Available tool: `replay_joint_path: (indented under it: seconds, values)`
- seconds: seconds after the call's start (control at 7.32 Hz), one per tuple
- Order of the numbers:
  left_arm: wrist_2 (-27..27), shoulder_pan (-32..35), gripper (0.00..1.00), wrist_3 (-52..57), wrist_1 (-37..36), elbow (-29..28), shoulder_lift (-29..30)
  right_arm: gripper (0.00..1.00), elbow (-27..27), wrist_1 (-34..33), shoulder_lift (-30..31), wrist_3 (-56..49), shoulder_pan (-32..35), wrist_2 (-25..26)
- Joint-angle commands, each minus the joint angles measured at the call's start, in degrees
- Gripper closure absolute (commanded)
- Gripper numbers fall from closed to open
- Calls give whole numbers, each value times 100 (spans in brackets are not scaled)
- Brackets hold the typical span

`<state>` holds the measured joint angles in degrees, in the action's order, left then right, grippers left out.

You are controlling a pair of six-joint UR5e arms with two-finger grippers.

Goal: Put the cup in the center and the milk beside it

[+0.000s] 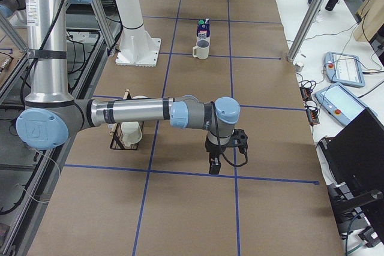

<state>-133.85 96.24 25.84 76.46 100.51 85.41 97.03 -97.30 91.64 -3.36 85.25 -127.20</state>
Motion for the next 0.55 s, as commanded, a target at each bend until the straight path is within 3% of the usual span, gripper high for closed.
replay_joint_path:
  seconds: [0.0,0.41]
  values:
    - [-1,0,1,9,0,3,-7,0,0,0,-5,-7,0,-7]
    - [-1,0,1,44,0,3,-7,0,0,149,21,2,0,-24]
